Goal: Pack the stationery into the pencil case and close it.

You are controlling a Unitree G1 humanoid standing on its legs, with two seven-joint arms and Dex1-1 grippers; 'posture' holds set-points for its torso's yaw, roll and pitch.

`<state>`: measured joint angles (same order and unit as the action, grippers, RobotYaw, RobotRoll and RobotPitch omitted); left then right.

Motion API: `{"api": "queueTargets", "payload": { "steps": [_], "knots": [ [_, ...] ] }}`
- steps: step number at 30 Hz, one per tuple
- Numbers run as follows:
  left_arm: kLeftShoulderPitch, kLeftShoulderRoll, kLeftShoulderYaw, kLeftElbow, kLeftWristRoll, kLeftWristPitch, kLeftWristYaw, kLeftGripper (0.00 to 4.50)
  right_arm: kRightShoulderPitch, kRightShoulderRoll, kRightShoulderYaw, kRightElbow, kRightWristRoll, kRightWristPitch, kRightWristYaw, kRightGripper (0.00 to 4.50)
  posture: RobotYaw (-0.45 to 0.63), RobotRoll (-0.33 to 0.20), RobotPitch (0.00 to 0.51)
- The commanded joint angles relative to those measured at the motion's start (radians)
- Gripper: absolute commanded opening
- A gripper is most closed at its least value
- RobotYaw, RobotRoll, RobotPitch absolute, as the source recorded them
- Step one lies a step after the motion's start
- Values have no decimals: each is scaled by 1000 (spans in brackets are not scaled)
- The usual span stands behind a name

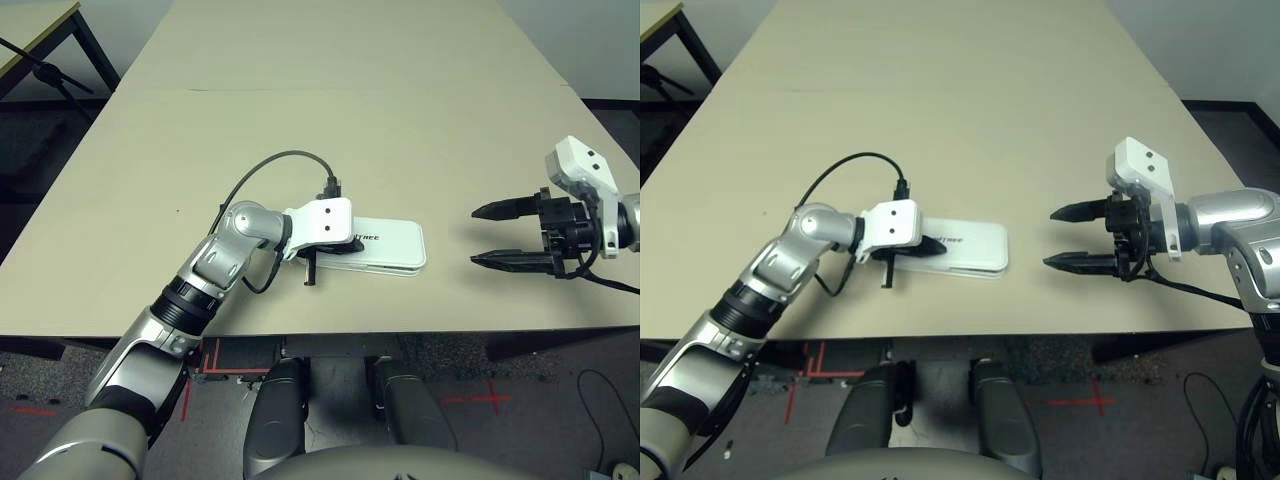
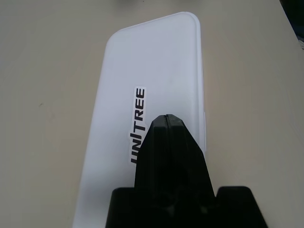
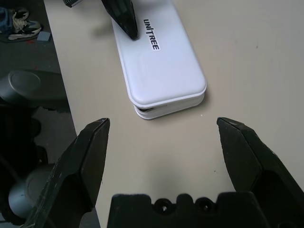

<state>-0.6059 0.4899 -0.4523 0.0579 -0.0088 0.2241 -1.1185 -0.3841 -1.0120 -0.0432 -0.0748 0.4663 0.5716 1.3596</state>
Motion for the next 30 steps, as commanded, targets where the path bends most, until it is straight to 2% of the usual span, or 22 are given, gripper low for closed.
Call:
{"api": "queueTargets", "payload": {
  "steps": [1,15,30],
  "knots": [
    [102,13,-183,122,113,48,-66,12,3,3,23,-3,-14,-9,-6,4500,-104,0,200],
    [114,8,-235,159,164,-1,-97,12,-20,45,54,41,-67,-56,-42,4500,-107,0,205],
    [175,47,-108,86,104,23,-47,12,-40,165,43,145,-121,-143,-150,4500,-87,0,208]
  ]
}}
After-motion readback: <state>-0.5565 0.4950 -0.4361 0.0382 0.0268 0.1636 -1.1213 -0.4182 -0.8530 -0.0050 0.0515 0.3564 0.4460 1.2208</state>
